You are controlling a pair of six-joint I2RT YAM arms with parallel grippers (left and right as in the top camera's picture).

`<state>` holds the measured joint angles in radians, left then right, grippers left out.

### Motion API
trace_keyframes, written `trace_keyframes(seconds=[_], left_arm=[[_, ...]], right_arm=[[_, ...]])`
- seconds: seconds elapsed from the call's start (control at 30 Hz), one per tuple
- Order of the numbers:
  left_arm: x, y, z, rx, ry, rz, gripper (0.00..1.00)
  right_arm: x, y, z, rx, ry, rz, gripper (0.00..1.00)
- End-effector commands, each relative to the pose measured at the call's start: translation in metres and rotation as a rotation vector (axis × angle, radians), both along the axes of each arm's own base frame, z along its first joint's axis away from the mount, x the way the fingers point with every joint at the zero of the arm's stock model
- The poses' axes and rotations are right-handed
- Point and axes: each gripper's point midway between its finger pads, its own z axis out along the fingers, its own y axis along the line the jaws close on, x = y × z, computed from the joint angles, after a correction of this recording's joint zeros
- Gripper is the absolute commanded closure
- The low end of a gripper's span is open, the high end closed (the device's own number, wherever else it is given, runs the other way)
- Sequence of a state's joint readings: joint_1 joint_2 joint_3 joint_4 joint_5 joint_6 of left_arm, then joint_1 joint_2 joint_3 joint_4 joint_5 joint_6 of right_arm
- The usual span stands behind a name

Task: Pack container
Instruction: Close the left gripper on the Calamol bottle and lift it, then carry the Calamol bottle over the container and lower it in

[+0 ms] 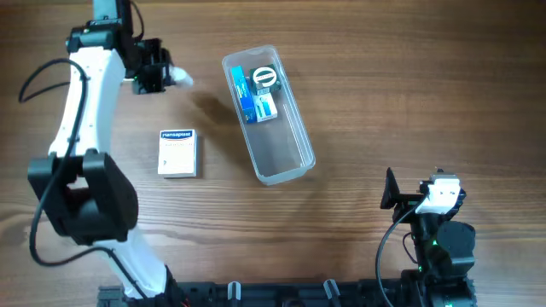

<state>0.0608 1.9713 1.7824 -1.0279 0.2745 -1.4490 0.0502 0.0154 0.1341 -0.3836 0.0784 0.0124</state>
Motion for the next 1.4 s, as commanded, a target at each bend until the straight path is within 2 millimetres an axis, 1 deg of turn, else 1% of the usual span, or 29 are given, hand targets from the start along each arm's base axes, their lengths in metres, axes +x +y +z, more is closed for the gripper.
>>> trace_keyframes(seconds=[0.0, 0.07, 0.13, 0.2, 0.3, 0.37, 0.53, 0.63, 0.73, 0.77, 0.87, 1.03, 1.1, 1.13, 1.23, 1.37], left_arm=[[-0.001, -0.017, 0.045, 0.044, -0.115, -0.041, 0.82], [-0.005, -0.025, 0.059, 0.061, -0.148, -0.062, 0.82], [-0.009, -0.035, 0.076, 0.077, -0.198, -0.117, 0.82], [-0.013, -0.044, 0.087, 0.085, -0.231, -0.156, 0.82], [-0.021, -0.065, 0.102, 0.099, -0.280, -0.240, 0.80], [-0.026, -0.079, 0.106, 0.102, -0.297, -0.294, 0.79], [-0.041, -0.126, 0.108, 0.076, -0.328, -0.494, 0.76], [-0.050, -0.147, 0.108, 0.065, -0.339, -0.588, 0.76], [-0.063, -0.162, 0.102, 0.060, -0.314, -0.657, 0.75], [-0.070, -0.168, 0.097, 0.054, -0.285, -0.676, 0.75], [-0.085, -0.178, 0.088, 0.046, -0.228, -0.712, 0.75], [-0.095, -0.200, 0.074, 0.036, -0.189, -0.772, 0.75], [-0.099, -0.211, 0.066, 0.020, -0.165, -0.801, 0.75], [-0.103, -0.220, 0.058, 0.009, -0.143, -0.822, 0.75], [-0.106, -0.230, 0.045, 0.003, -0.121, -0.875, 0.72], [-0.114, -0.230, 0.028, 0.001, -0.052, -0.903, 0.73]], right_arm=[[0.000, 0.000, 0.001, -0.010, -0.011, 0.003, 0.00], [0.000, 0.000, 0.001, -0.010, -0.011, 0.003, 0.00], [0.000, 0.000, 0.001, -0.010, -0.011, 0.003, 0.00], [0.000, 0.000, 0.001, -0.010, -0.011, 0.003, 0.00], [0.000, 0.000, 0.001, -0.010, -0.011, 0.003, 0.00], [0.000, 0.000, 0.001, -0.010, -0.011, 0.003, 0.00], [0.000, 0.000, 0.001, -0.010, -0.011, 0.003, 0.00], [0.000, 0.000, 0.001, -0.009, -0.011, 0.003, 0.00], [0.000, 0.000, 0.001, -0.010, -0.011, 0.003, 0.00], [0.000, 0.000, 0.001, -0.010, -0.011, 0.003, 0.00], [0.000, 0.000, 0.001, -0.010, -0.011, 0.003, 0.00], [0.000, 0.000, 0.001, -0.010, -0.011, 0.003, 0.00], [0.000, 0.000, 0.001, -0.010, -0.011, 0.003, 0.00], [0.000, 0.000, 0.001, -0.010, -0.011, 0.003, 0.00], [0.000, 0.000, 0.001, -0.010, -0.011, 0.003, 0.00], [0.000, 0.000, 0.001, -0.010, -0.011, 0.003, 0.00]])
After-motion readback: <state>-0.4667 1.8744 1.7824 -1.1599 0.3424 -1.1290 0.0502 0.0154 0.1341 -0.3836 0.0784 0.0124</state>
